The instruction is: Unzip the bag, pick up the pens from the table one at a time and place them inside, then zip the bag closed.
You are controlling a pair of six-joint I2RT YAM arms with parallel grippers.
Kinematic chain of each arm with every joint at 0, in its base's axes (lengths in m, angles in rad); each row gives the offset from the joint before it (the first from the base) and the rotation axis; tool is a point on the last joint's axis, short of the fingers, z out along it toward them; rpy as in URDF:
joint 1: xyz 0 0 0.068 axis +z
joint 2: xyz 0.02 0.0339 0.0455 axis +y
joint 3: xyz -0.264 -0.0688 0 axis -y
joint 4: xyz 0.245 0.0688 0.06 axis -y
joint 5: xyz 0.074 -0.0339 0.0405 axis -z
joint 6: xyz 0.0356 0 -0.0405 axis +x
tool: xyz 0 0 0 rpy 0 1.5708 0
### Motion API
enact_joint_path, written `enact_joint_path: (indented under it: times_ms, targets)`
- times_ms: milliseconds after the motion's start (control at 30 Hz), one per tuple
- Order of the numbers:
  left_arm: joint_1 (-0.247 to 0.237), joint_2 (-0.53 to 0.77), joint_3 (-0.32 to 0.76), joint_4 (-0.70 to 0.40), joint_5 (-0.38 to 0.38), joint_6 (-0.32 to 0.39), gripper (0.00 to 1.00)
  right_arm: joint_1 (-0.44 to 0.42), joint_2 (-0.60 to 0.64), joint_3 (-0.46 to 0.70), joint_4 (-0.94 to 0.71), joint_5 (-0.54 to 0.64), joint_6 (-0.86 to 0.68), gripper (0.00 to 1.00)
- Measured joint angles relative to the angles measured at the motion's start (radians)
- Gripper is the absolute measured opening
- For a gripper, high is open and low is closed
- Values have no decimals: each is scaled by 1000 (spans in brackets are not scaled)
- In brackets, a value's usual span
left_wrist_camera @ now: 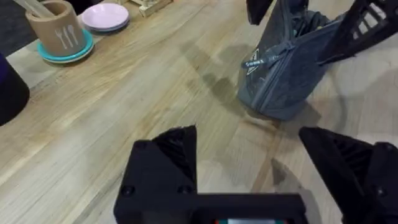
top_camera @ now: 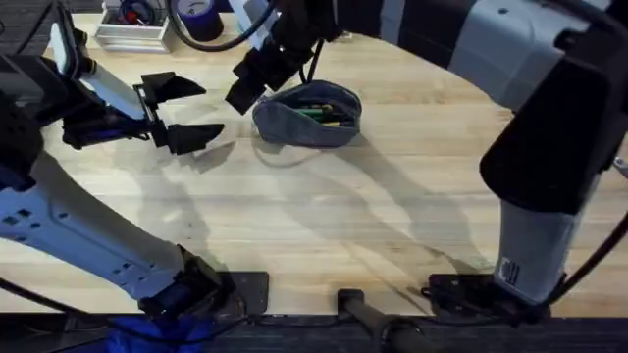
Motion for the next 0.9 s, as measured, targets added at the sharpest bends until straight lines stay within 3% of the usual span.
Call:
enact_joint_path:
  times_ms: [500,900]
  targets:
    - [0,0,0,3,0,0,993,1,58,1,16,0,0,921]
    - [0,0,0,5,4,0,994,1,67,2,28,0,4,813]
